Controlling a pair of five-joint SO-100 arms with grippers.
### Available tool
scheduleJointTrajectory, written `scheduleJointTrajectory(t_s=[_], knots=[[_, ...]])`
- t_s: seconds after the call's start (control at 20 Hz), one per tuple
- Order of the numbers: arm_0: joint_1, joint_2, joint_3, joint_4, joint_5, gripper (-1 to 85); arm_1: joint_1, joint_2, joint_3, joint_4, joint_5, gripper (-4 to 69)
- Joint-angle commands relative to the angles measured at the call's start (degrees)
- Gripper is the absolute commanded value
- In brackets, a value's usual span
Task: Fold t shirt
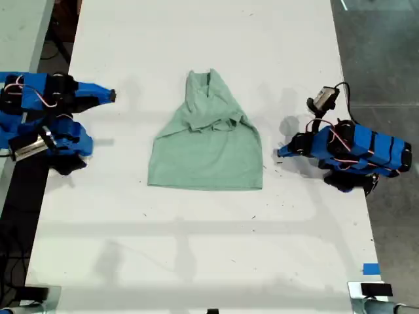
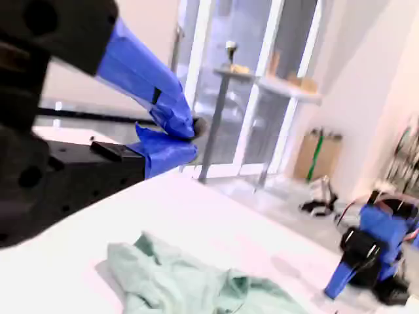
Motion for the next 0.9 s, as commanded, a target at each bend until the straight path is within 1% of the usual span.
scheduleJointTrajectory(t_s=[0.0, 0.05, 0.15, 0.2, 0.25, 0.3, 0.45, 0.85], knots=[[5.98, 9.14, 26.02, -11.16, -3.34, 0.0, -0.44, 0.44, 1.85, -0.62, -0.44, 4.4], [6.50, 11.25, 32.26, -13.10, -3.43, 0.0, -0.53, 0.44, 1.85, -0.62, -0.26, 4.4], [3.25, 10.99, 39.55, -7.56, -4.22, 0.0, -0.62, 0.44, 1.85, -0.44, 0.00, 4.4], [3.25, 11.07, 38.67, -5.71, -4.48, 0.2, -0.79, 0.44, 1.85, -0.70, -0.09, 4.4], [3.69, 11.16, 38.14, -5.27, -4.92, 0.7, -0.70, 0.44, 1.85, -0.53, -0.18, 4.3], [3.08, 11.16, 38.85, -5.54, -6.50, 0.7, -0.79, 0.44, 1.85, -0.62, -0.09, 4.3], [2.37, 11.16, 38.94, -5.27, -7.12, 0.0, -0.97, 0.44, 1.85, -0.53, 0.09, 3.9], [2.81, 11.16, 39.02, -5.36, -7.29, 0.0, -0.97, 0.44, 1.85, -0.53, 0.26, 3.9]])
